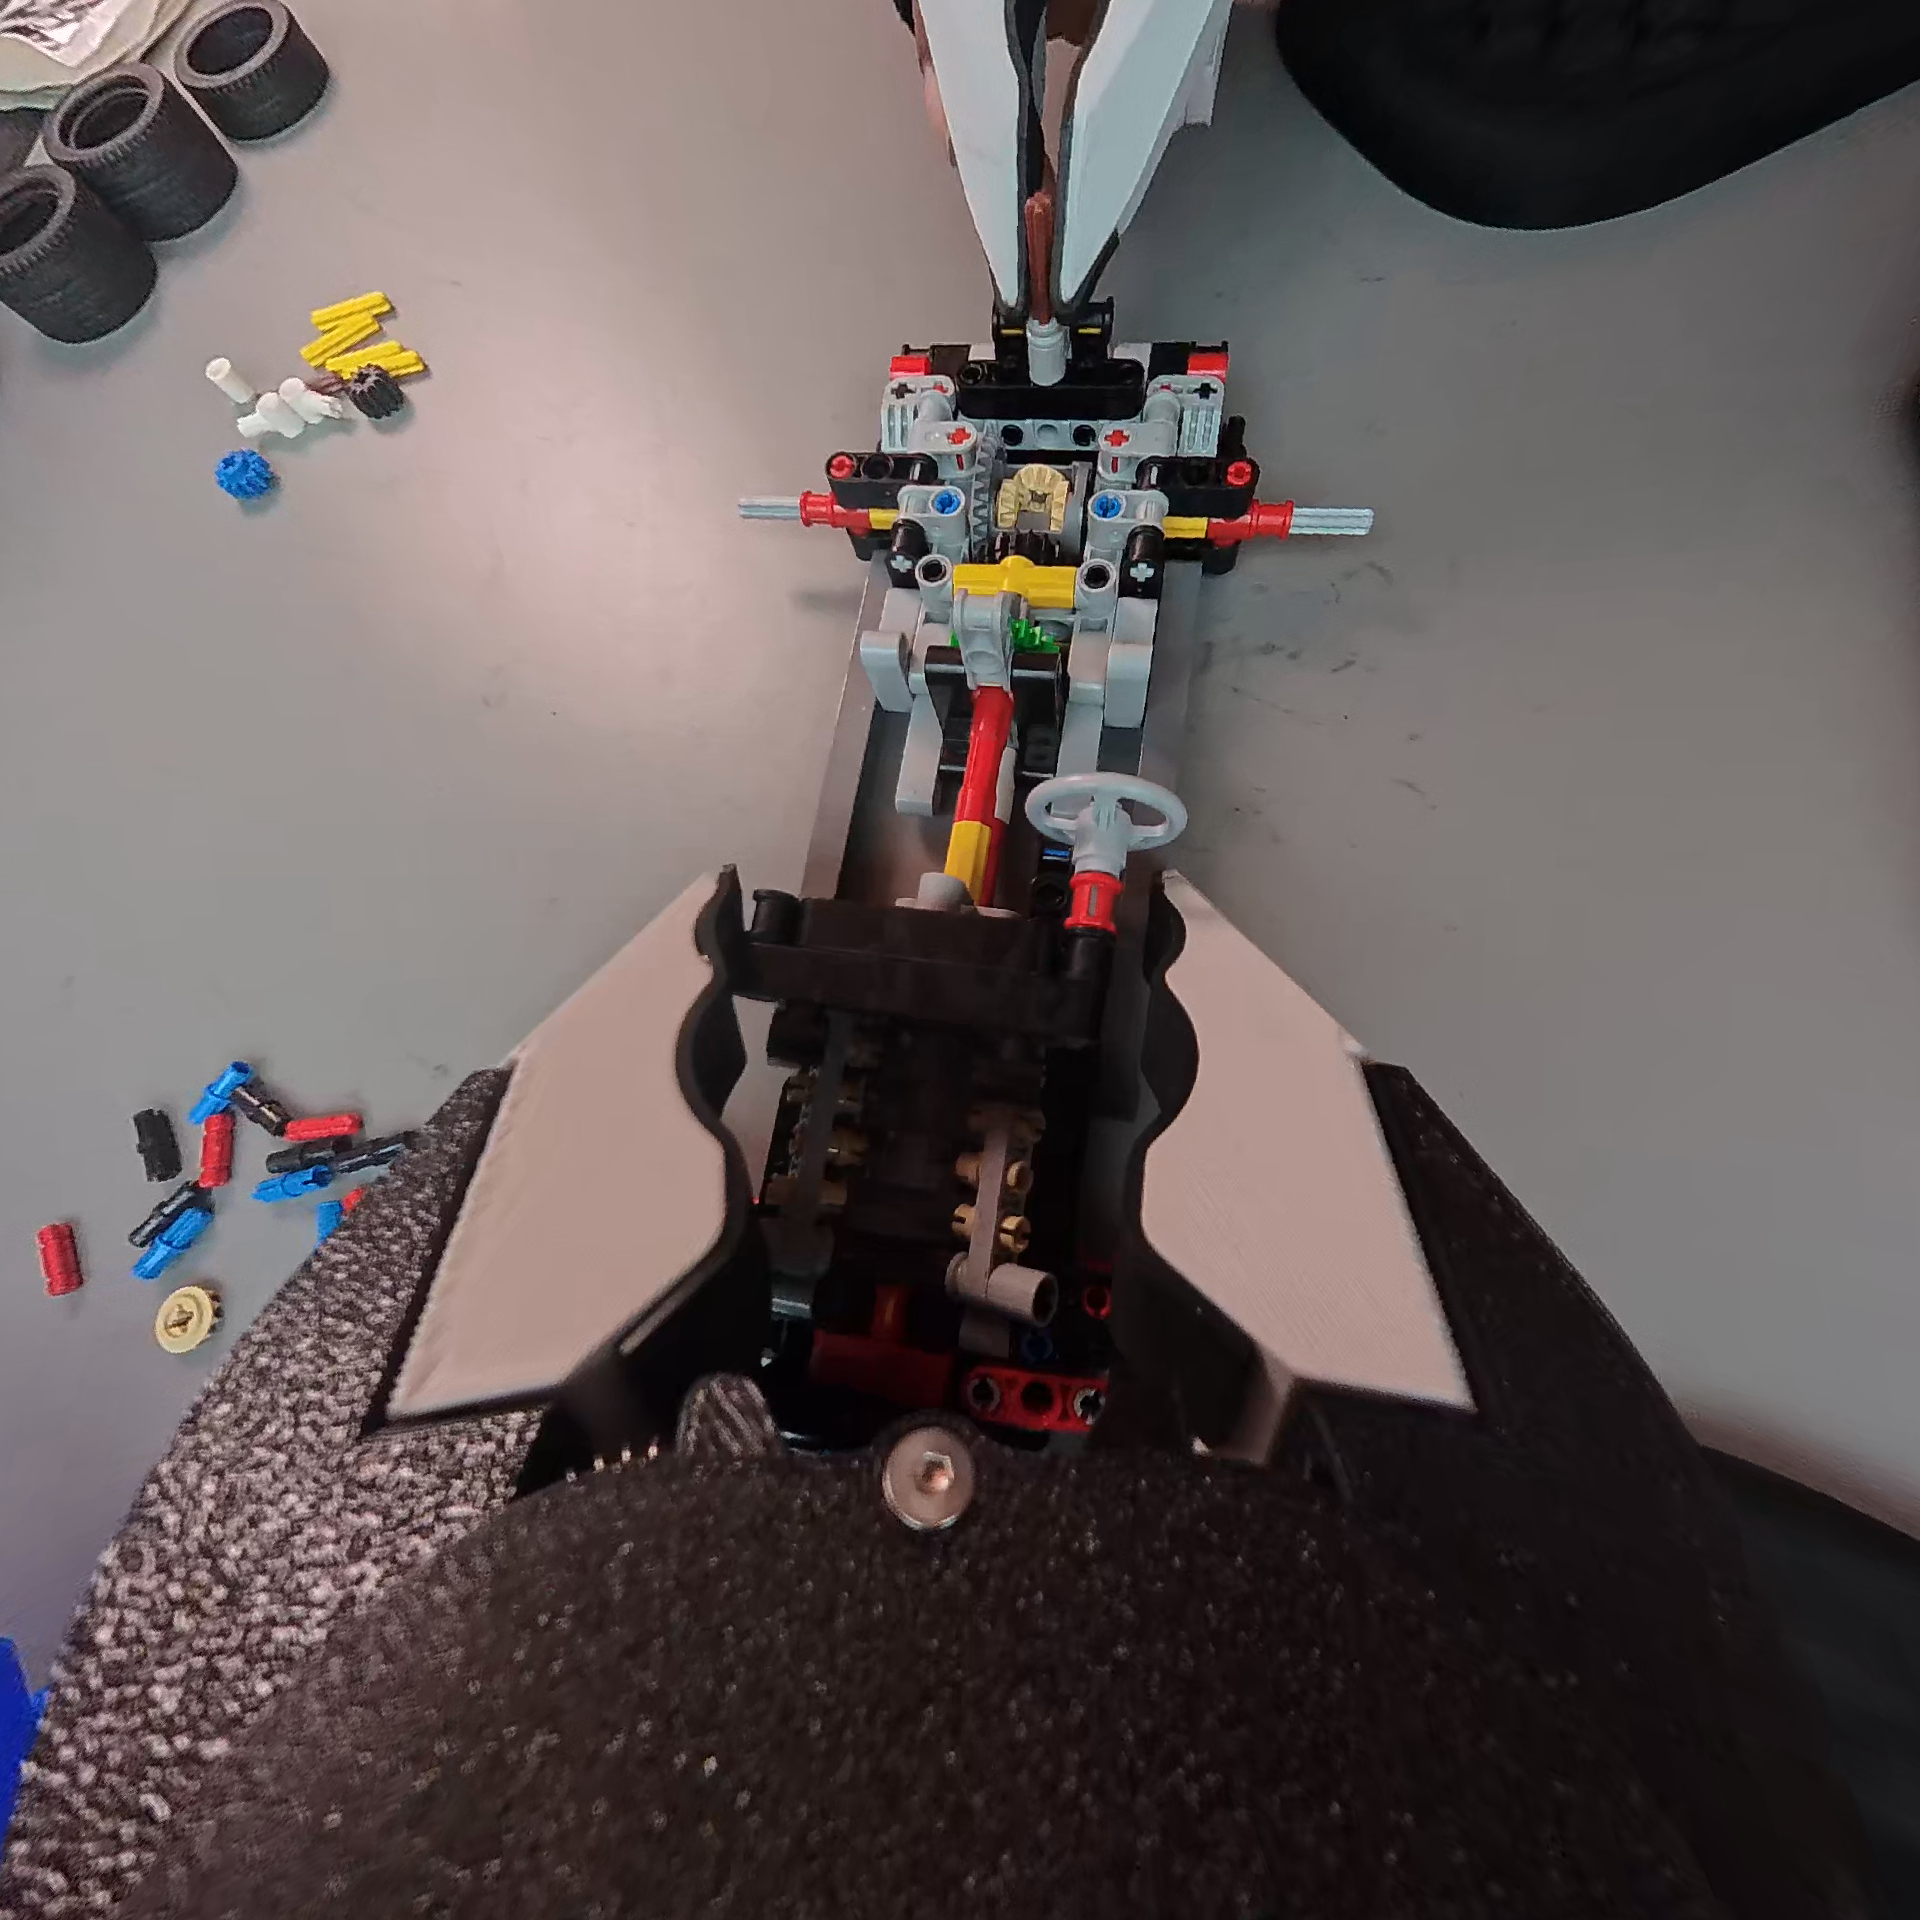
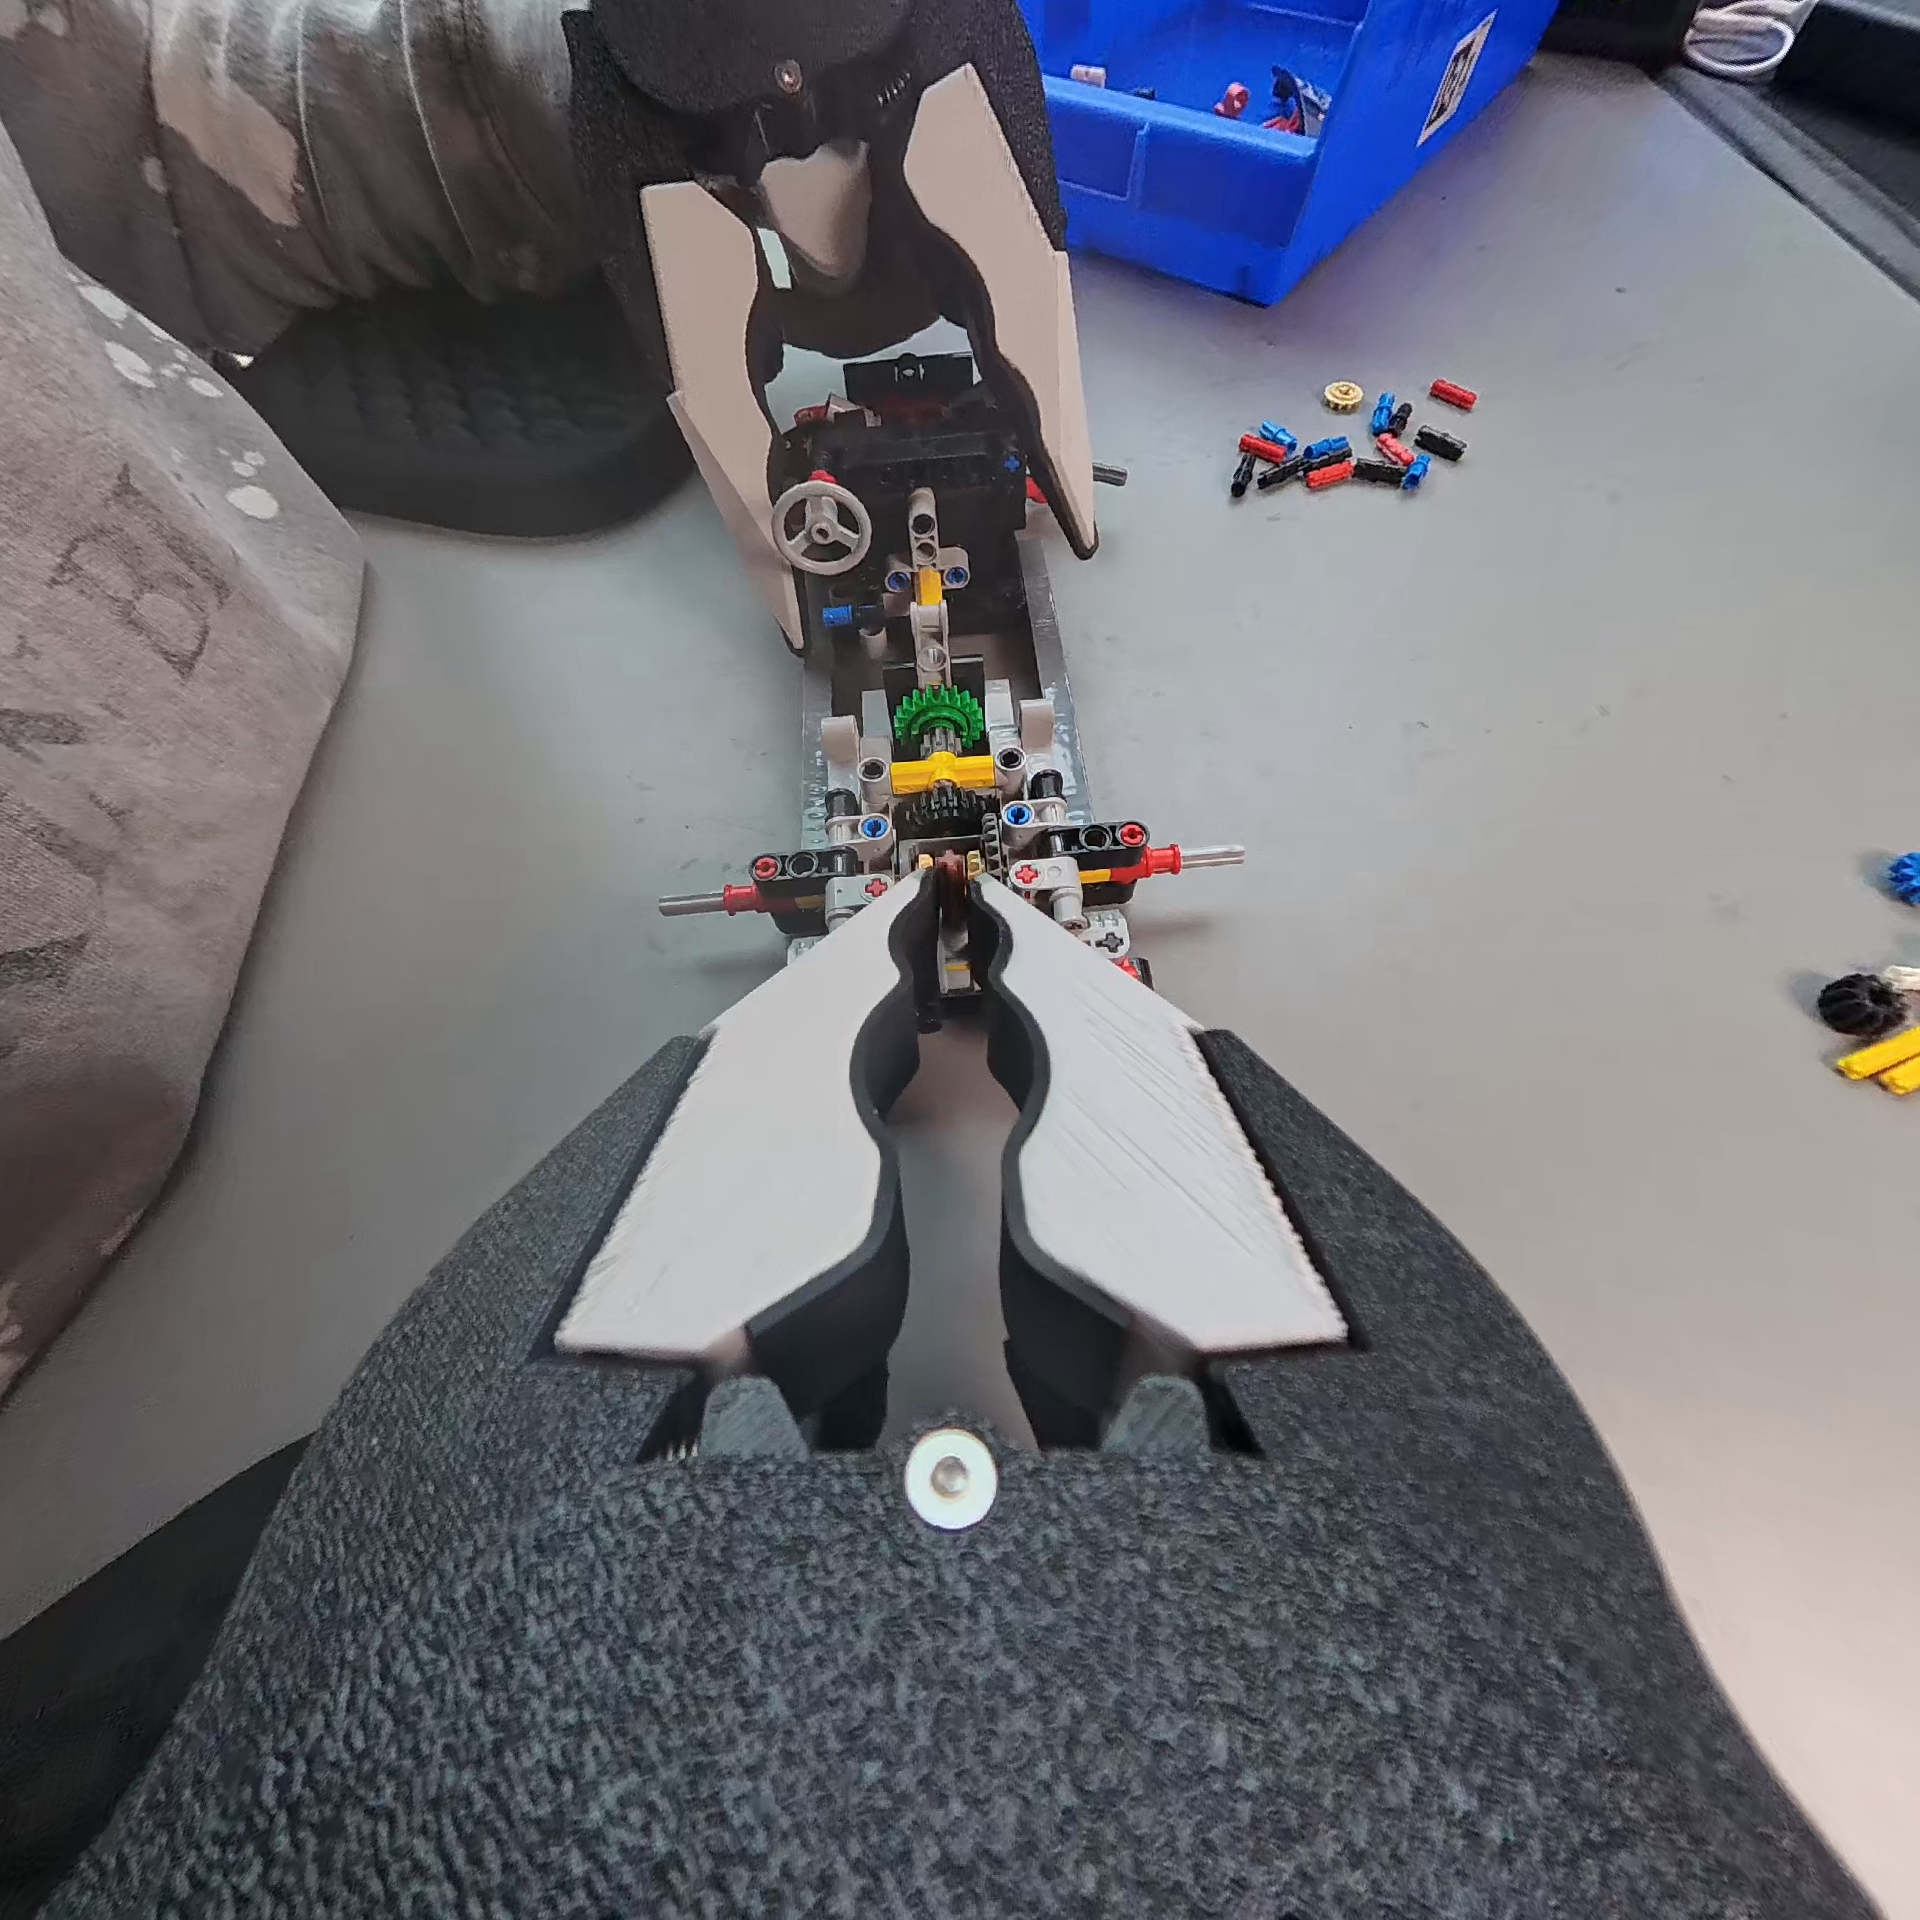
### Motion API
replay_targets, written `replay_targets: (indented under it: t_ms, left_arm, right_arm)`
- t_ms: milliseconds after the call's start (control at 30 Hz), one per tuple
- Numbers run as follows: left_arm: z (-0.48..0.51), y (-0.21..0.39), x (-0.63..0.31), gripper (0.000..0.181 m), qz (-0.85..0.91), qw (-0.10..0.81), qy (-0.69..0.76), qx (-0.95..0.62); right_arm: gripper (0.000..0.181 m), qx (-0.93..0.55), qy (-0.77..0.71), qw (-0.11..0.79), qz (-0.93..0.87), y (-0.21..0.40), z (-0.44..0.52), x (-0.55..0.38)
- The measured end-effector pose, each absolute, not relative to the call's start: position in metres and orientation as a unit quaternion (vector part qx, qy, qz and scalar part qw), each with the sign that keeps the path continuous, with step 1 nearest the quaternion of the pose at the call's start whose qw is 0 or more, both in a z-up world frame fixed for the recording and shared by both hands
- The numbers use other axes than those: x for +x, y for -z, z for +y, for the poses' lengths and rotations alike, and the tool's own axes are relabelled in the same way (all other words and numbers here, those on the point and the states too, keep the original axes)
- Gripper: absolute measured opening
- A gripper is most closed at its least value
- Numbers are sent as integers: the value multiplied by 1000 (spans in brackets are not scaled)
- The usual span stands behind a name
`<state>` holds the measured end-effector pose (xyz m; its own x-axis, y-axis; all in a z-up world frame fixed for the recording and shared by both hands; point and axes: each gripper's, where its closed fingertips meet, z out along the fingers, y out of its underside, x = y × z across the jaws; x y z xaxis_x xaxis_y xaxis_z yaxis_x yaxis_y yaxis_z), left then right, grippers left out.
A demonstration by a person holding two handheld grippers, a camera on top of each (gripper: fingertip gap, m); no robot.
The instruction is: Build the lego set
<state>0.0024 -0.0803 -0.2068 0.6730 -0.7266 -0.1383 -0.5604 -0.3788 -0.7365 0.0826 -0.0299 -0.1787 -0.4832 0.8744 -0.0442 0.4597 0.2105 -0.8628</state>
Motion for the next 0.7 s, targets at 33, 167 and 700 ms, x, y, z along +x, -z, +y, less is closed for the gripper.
replay_targets:
  t_ms: [33,167,700]
  left_arm:
    - [-80,206,2,77,386,402,106,-823]
    - [-78,203,-4,74,366,415,110,-826]
    - [-83,199,-6,73,378,430,98,-814]
  right_arm:
    - [2,-449,-437,238,-742,179,-30,82]
    - [2,-447,-434,239,-745,178,-32,82]
    - [19,-431,-467,220,-740,162,-40,92]
